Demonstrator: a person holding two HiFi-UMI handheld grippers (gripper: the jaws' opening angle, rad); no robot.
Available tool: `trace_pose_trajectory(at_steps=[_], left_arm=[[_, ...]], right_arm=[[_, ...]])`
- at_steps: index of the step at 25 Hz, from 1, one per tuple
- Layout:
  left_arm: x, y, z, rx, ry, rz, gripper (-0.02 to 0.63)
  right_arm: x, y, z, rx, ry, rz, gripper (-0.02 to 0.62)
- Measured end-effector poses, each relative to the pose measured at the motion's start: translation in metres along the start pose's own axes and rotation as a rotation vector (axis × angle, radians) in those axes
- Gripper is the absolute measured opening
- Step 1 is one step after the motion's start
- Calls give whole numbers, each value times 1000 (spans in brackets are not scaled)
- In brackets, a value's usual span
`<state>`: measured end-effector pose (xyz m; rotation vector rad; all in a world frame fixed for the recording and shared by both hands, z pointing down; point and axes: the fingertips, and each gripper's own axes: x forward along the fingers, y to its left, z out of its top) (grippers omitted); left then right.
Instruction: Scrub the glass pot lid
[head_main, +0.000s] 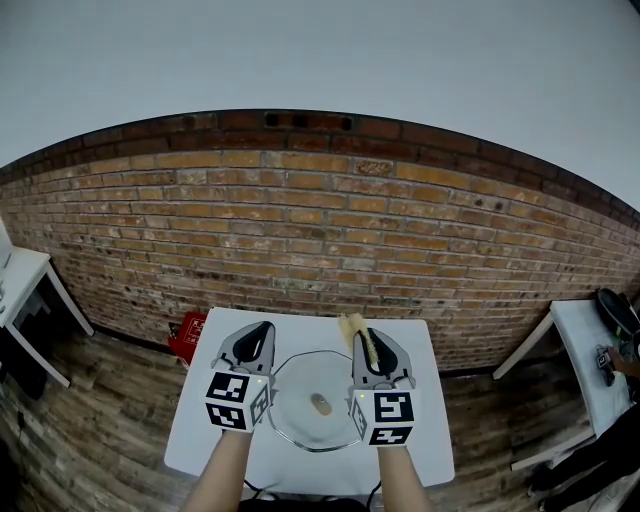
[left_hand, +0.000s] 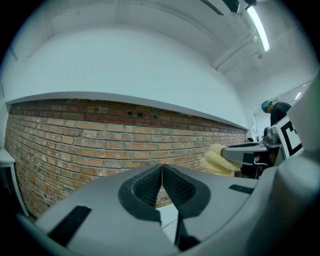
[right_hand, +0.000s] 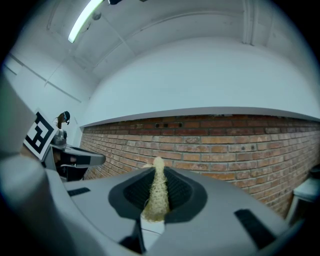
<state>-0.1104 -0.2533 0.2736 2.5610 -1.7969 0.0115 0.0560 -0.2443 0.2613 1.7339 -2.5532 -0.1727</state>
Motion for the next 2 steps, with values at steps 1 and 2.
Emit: trace_pose_trajectory(at_steps=[1,2], left_arm=[[0,0,0,0,-1,0,14],[0,1,1,1,-2,0,14]], right_arm=[[0,0,0,-1,0,0,58],[0,0,0,-1,-1,0,58]])
